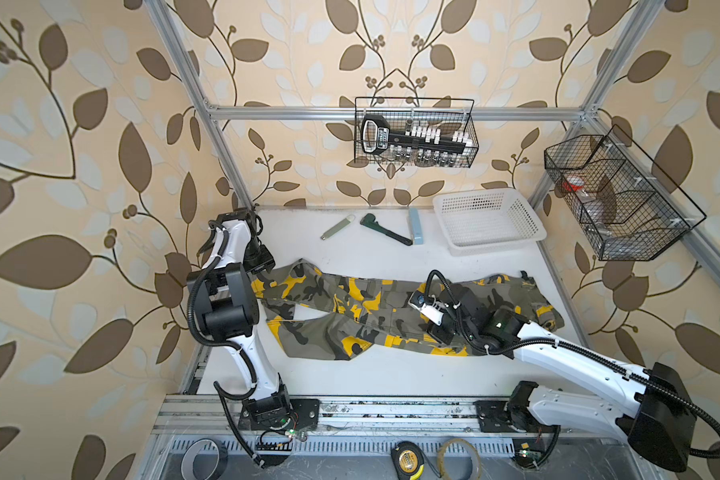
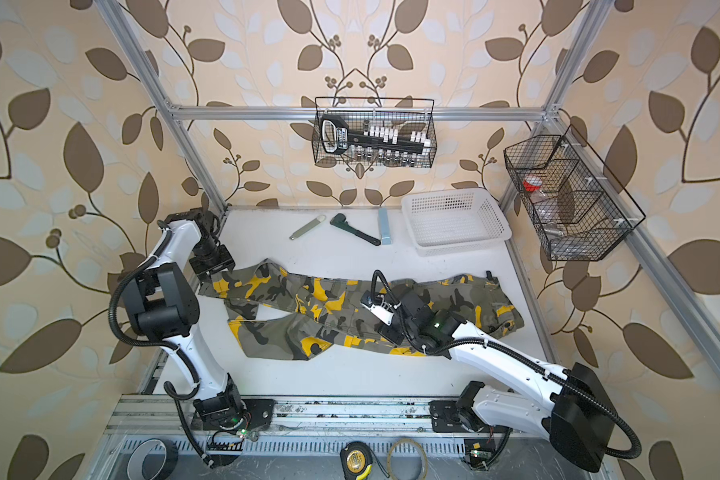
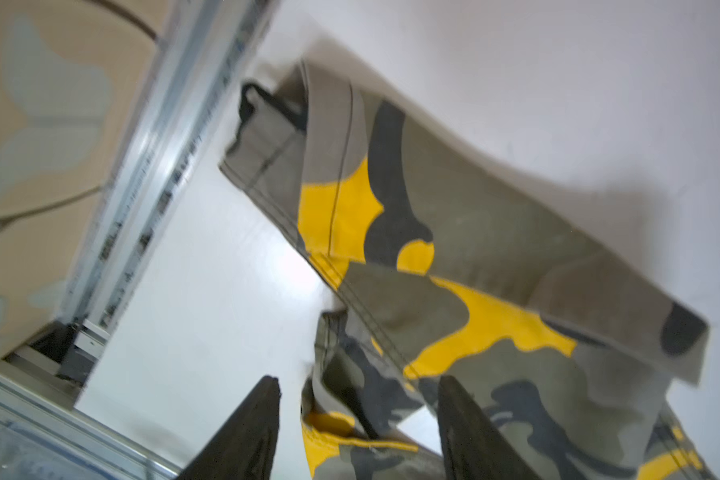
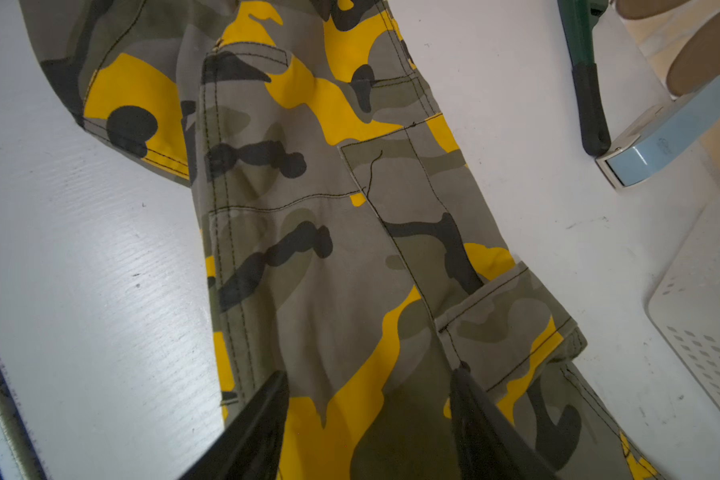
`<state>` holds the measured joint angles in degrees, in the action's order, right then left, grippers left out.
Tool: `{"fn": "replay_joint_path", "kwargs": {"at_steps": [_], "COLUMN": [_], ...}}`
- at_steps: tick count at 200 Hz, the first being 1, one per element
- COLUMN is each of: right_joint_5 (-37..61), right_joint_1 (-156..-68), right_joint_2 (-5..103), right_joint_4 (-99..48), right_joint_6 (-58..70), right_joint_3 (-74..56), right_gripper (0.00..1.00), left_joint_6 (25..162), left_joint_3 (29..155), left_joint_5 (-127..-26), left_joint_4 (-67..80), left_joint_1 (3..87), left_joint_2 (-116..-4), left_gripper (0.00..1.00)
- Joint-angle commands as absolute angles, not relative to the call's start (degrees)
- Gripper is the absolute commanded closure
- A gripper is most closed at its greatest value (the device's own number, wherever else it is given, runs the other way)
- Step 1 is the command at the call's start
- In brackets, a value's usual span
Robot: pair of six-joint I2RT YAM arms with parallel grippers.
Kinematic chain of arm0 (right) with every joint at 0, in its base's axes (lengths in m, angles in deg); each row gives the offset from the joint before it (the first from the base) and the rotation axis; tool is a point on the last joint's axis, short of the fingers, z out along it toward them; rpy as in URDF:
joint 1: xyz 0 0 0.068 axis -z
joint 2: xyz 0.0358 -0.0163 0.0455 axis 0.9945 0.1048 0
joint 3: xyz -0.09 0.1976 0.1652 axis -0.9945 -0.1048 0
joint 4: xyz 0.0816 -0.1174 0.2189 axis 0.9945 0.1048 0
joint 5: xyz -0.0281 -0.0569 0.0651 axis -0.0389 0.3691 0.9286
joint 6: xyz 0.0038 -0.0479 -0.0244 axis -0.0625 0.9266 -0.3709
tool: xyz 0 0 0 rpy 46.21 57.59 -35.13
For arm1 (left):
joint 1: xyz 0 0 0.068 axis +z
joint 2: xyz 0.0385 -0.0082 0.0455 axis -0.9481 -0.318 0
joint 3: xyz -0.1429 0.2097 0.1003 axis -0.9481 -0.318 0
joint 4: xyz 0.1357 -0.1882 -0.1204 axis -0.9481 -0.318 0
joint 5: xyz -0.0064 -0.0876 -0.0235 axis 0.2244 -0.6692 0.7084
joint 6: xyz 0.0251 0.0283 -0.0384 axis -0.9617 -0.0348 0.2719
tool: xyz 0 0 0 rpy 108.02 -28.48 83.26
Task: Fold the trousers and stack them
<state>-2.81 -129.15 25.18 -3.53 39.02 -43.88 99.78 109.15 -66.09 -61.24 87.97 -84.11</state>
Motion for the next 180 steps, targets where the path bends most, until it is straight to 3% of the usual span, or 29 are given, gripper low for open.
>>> {"fn": "replay_joint_path", "kwargs": {"at_steps": [1, 59, 146, 180], "right_joint_5": [-0.7, -1.1, 0.0, 0.8], "right_joint_1": [-128.9, -129.9, -129.1, -128.6], "right_joint_2": [25.8, 25.3, 25.7, 26.3], "right_joint_4": [-8.1, -12.9, -13.3, -13.4], "right_joint_6": [37.1, 33.4, 33.7, 34.1], "right_joint_3": [-44.1, -48.5, -49.2, -48.6], "right_gripper": [0.36, 0.36, 0.35, 0.35], "left_joint_6": [107.6, 118.8, 123.6, 123.7], "left_joint_3": [103.5, 96.2, 101.5, 102.1], "left_joint_5": [-74.9, -72.7, -72.9, -72.4], "left_joint_4": [-55.3, -43.9, -41.5, -41.0], "left_joint_1": [88.2, 91.2, 91.7, 91.7], "left_joint_2": [-81.4, -82.0, -89.9, -92.5], "left_gripper": [0.37, 0.45, 0.48, 0.55]}}
